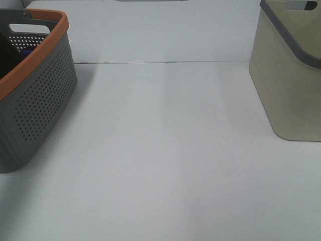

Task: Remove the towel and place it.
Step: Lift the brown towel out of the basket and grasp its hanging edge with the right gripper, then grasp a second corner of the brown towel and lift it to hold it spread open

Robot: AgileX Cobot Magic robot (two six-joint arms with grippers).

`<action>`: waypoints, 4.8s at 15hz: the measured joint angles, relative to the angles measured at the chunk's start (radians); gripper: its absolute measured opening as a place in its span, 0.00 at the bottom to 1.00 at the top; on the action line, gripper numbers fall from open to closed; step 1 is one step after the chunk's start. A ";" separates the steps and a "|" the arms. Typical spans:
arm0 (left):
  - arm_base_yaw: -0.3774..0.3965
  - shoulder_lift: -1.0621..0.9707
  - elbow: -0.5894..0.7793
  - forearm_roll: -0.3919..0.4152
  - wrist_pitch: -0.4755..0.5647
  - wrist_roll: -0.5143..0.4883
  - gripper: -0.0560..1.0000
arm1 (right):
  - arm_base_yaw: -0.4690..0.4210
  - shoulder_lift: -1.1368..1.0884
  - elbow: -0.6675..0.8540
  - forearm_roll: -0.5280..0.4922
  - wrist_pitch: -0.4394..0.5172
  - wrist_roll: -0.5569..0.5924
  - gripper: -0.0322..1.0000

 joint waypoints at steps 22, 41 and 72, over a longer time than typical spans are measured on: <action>-0.444 0.216 -0.573 -0.213 0.234 0.161 0.05 | 0.000 0.328 -0.014 0.498 -0.206 -0.544 0.78; -0.739 0.470 -0.575 -0.248 0.039 0.226 0.05 | 0.000 1.222 -0.018 1.615 -0.232 -1.930 0.77; -0.797 0.470 -0.575 -0.269 0.027 0.357 0.05 | 0.139 1.806 -0.258 1.413 -0.071 -1.992 0.61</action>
